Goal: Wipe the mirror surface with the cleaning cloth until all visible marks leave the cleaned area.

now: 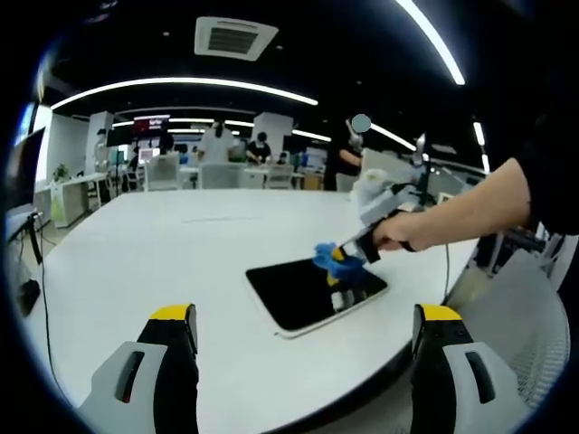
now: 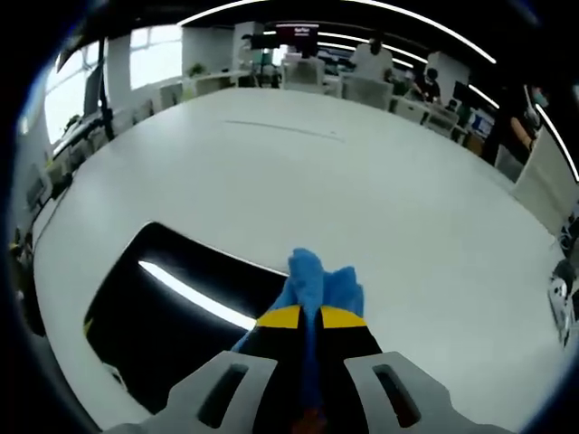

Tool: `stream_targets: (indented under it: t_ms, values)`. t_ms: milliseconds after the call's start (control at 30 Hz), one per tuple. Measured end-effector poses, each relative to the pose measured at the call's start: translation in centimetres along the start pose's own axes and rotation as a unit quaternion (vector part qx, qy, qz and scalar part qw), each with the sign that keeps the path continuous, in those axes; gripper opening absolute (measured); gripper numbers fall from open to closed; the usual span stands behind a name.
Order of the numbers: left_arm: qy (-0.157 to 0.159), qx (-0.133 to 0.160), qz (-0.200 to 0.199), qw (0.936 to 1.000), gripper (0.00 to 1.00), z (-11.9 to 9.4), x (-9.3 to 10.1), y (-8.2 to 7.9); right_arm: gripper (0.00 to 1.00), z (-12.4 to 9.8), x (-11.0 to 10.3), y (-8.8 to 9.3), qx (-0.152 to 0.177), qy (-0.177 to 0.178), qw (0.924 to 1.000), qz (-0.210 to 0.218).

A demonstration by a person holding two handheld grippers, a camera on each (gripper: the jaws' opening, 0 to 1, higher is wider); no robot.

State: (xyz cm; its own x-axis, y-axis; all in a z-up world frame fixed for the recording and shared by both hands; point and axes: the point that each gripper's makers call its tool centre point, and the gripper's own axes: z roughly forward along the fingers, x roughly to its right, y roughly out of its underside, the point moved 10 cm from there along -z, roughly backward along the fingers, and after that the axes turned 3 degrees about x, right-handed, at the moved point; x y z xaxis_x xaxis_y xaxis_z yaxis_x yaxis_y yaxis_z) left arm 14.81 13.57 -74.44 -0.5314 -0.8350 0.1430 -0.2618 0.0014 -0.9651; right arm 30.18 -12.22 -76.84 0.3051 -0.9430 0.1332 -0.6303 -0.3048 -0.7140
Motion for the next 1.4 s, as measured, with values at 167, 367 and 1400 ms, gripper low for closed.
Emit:
stream_targets:
  t_ms: [167, 367, 1400]
  values:
    - [0.000, -0.001, 0.000, 1.0000, 0.99, 0.0, 0.0, 0.0, 0.00, 0.8, -0.4, -0.4, -0.002, -0.006, 1.0000, -0.001]
    - [0.002, 0.002, -0.004, 1.0000, 0.99, 0.0, 0.0, 0.1, 0.00, 1.1, -0.7, -0.7, 0.002, -0.010, 0.9999, 0.005]
    - [0.002, 0.006, -0.008, 0.9999, 0.98, -0.1, -0.1, 0.1, 0.00, 7.2, -4.8, -3.1, -0.006, -0.062, 0.9980, 0.004]
